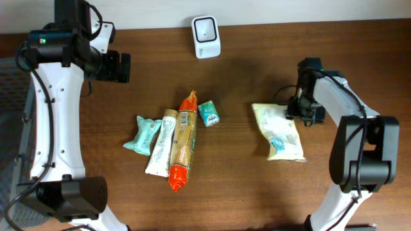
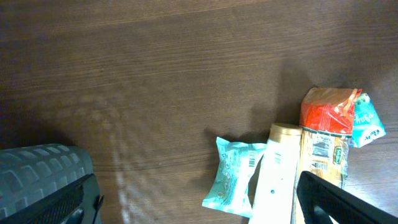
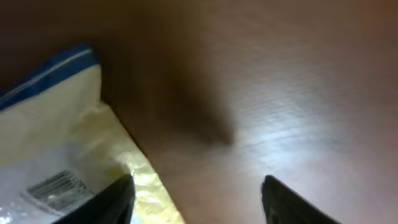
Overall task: Scan the item barcode
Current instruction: 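Reach the right gripper to the yellow bag and grasp it, then lift the yellow bag and hold its barcode over the scanner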
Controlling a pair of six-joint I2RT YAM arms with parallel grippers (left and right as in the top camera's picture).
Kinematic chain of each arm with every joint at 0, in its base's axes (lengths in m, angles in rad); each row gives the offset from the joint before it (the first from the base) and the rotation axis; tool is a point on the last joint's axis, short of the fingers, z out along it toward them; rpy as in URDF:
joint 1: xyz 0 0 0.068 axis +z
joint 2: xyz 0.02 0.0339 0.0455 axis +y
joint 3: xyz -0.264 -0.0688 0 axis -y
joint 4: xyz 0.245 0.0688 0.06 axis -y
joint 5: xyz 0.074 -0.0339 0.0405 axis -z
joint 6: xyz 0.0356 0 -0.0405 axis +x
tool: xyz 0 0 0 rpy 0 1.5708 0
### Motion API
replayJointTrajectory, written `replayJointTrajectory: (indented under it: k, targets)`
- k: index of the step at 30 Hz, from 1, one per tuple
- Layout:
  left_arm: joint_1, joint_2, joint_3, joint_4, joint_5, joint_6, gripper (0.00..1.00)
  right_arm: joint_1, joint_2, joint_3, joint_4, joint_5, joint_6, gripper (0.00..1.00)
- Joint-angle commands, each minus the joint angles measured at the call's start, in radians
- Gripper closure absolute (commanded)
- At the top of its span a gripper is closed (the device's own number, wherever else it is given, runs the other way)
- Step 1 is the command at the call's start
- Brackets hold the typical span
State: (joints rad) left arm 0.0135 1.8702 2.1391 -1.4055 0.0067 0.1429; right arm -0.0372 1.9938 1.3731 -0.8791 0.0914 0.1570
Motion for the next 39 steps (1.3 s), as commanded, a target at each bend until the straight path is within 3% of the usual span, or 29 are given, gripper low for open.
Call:
replayJointTrajectory:
  k: [1,2,5,9,11,14,18,20,23,27,31,32,34,35,38,39]
  targets:
    - [0.003,-0.004,0.006,0.001,-0.003,0.020,0.01,0.085,0.012,0.000,0.089,-0.272,-0.212,0.33]
    - [0.003,-0.004,0.006,0.001,-0.003,0.020,0.01,0.109,0.012,0.000,0.123,-0.369,-0.285,0.32]
    - [0.003,-0.004,0.006,0.001,-0.003,0.020,0.01,0.117,0.008,0.046,0.101,-0.396,-0.227,0.31]
    - [0.003,-0.004,0.006,0.001,-0.003,0.020,0.01,0.087,-0.085,0.295,-0.283,-0.473,-0.227,0.31]
    - [0.003,-0.004,0.006,0.001,-0.003,0.020,0.01,0.087,-0.272,0.342,-0.365,-0.473,-0.214,0.31]
    - [0.003,-0.004,0.006,0.001,-0.003,0.020,0.01,0.084,-0.490,0.342,-0.492,-0.239,0.001,0.34]
    - [0.003,-0.004,0.006,0.001,-0.003,0.020,0.01,-0.070,-0.533,0.246,-0.574,-0.283,0.115,0.36]
    - [0.003,-0.004,0.006,0.001,-0.003,0.020,0.01,-0.148,-0.533,0.035,-0.486,-0.332,0.120,0.32]
    - [0.003,-0.004,0.006,0.001,-0.003,0.020,0.01,-0.187,-0.531,-0.280,-0.204,-0.402,0.160,0.00]
    - [0.003,-0.004,0.006,0.001,-0.003,0.020,0.01,-0.143,-0.432,-0.485,0.096,-0.425,0.245,0.01]
    - [0.003,-0.004,0.006,0.001,-0.003,0.020,0.01,-0.047,-0.208,-0.487,0.257,-0.426,0.245,0.01]
    - [0.003,-0.004,0.006,0.001,-0.003,0.020,0.01,-0.046,-0.161,-0.487,0.284,-0.420,0.245,0.03]
    - [0.003,-0.004,0.006,0.001,-0.003,0.020,0.01,-0.048,-0.094,-0.487,0.341,-0.421,0.240,0.58]
    - [0.003,-0.004,0.006,0.001,-0.003,0.020,0.01,-0.048,-0.093,-0.485,0.372,-0.463,0.197,0.92]
    - [0.003,-0.004,0.006,0.001,-0.003,0.020,0.01,-0.048,-0.101,-0.398,0.327,-0.733,0.006,0.96]
    - [0.003,-0.004,0.006,0.001,-0.003,0.020,0.01,-0.048,-0.117,-0.315,0.217,-0.749,-0.031,0.96]
